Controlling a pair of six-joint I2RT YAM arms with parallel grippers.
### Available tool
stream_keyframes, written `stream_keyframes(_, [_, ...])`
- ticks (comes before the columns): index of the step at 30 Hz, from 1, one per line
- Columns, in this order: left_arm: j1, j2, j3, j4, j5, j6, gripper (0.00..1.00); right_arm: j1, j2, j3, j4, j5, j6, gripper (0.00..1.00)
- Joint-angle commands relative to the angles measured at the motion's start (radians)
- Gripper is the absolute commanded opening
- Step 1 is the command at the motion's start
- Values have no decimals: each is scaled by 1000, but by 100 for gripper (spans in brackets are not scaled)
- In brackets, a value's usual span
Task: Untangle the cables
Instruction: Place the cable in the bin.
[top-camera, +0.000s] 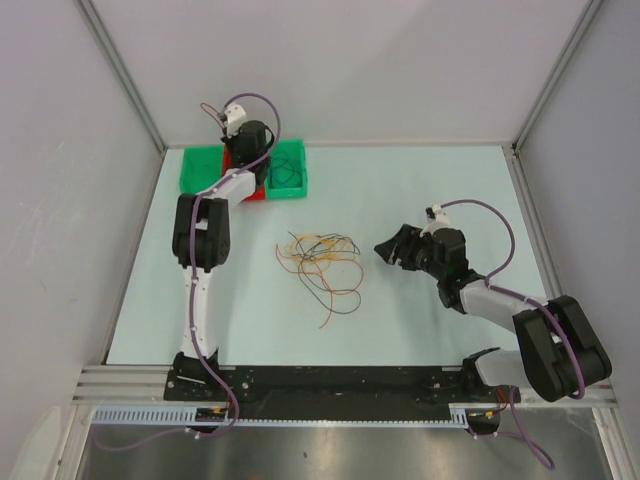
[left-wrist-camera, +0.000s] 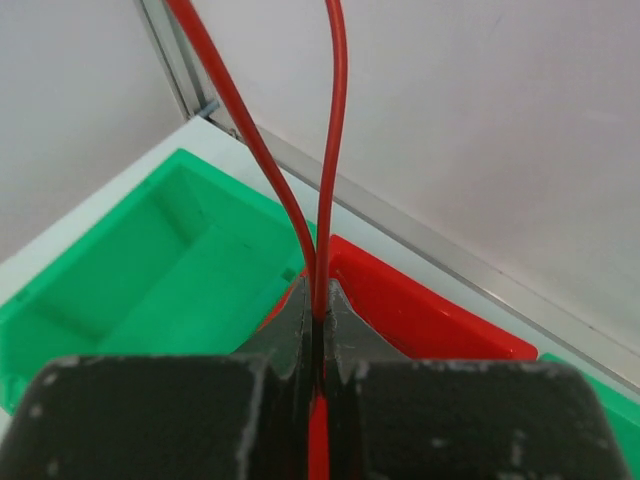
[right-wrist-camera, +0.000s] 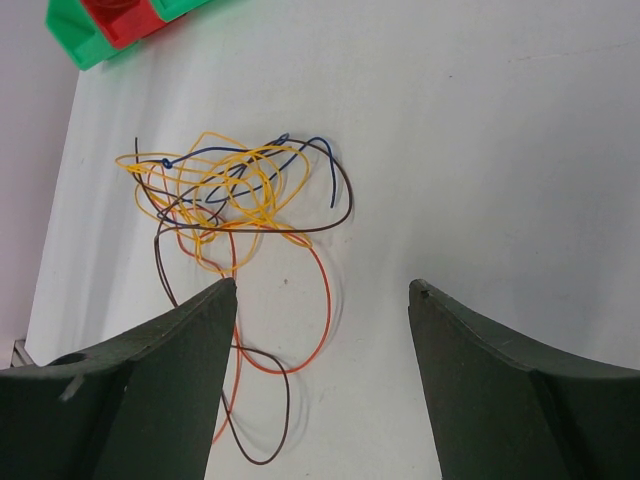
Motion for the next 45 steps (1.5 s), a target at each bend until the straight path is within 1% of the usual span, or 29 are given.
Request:
stream_keyframes(1, [2, -88, -44, -13, 66, -147, 0, -6, -2, -4, 49, -7, 4, 74])
stream_keyframes(5, [1, -119, -89, -65, 130, -206, 0, -9, -2, -5, 50, -8, 4, 74])
stream_keyframes(7, [2, -117, -95, -108, 173, -206, 0, -9, -4, -5, 52, -10, 6, 73])
stream_keyframes(14, [2, -120, -81, -203, 318, -141, 0, -11, -7, -8, 55, -11, 7, 73])
stream_keyframes(21, [7, -120, -41, -407, 417, -157, 0, -12, -7, -10, 58, -16, 7, 73])
stream_keyframes(22, [11, -125, -44, -414, 436, -190, 0, -12, -5, -10, 58, -16, 7, 73])
stream_keyframes(23, [19, -130, -49, -418, 519, -195, 0, -11, -5, -11, 58, -18, 7, 73])
stream_keyframes(24, [31, -130, -43, -433, 555, -206, 0, -11, -5, -11, 58, -18, 7, 73])
stream_keyframes(26, [42, -105, -5, -461, 616, -223, 0, -16, -5, -11, 58, -19, 7, 73])
stream_keyframes(28, [59, -72, 58, -556, 658, -241, 0, -14, -7, -13, 58, -19, 7, 73])
stream_keyframes(29, [64, -53, 121, -590, 689, -249, 0, -14, -5, -11, 58, -21, 7, 73])
stream_keyframes(31, [86, -21, 158, -650, 782, -278, 0, -14, -4, -13, 60, -21, 9, 73])
stream_keyframes(33, [102, -16, 170, -662, 850, -302, 0, -16, -4, -11, 60, -21, 9, 73])
stream_keyframes(35, [110, -13, 175, -664, 864, -313, 0, -16, -4, -11, 60, -22, 9, 73])
stream_keyframes(36, [117, -10, 183, -680, 903, -322, 0, -16, -4, -11, 60, -22, 9, 73])
stream_keyframes(39, [125, 5, 224, -740, 931, -336, 0, -16, -4, -11, 63, -25, 9, 74])
stream_keyframes(45, [149, 37, 241, -766, 1020, -376, 0, -19, -1, -11, 63, -28, 9, 73])
